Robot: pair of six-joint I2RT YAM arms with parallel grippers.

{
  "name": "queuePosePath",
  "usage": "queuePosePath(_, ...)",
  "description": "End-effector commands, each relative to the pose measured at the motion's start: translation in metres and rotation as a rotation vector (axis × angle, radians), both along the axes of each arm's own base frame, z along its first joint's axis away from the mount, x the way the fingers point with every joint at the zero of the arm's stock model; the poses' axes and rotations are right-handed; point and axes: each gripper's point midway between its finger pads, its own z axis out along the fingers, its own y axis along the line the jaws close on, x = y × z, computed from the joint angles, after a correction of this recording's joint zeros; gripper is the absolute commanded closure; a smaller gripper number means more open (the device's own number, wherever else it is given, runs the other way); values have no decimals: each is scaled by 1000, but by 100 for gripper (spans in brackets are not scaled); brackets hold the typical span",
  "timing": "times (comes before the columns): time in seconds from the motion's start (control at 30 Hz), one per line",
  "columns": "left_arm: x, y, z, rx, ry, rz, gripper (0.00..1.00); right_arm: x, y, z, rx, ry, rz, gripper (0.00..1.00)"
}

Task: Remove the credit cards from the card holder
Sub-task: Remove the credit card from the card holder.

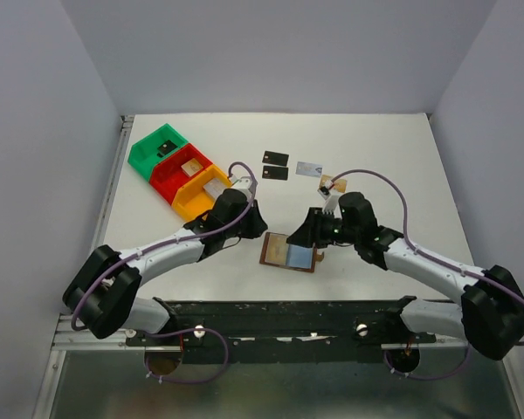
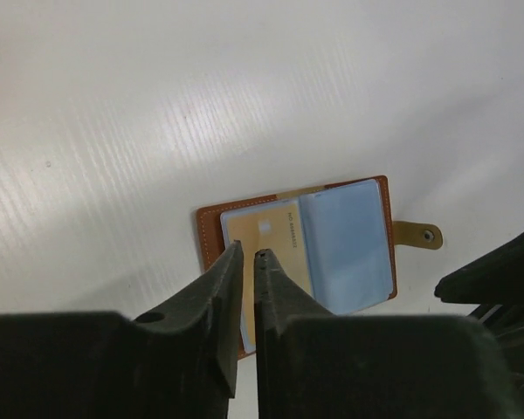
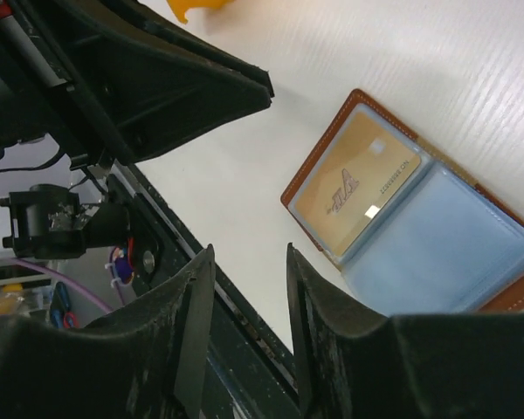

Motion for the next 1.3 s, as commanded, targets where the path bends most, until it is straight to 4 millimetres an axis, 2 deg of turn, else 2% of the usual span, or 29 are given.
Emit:
queuePosePath(0.0, 2, -7, -13, -37, 18, -5, 82, -6, 23, 0, 135, 55, 78, 55)
queuePosePath(0.1, 0, -13, -21, -43, 47, -25, 87, -3, 25, -21, 103, 102, 70, 57)
queuePosePath(0.27, -4, -10, -41, -18, 91, -19, 90, 2, 26, -45, 58, 161, 60, 59)
queuePosePath(0.57, -12, -13, -54, -10, 116, -38, 92, 6, 23, -80, 11, 255, 36, 63)
queuePosePath(0.83, -17, -19, -66, 11, 145, -58, 93, 7, 16, -97, -19, 293, 9, 61)
queuePosePath(1.27, -22, -13, -75, 43, 162, -49, 95, 8, 15, -106, -23, 317, 11, 59)
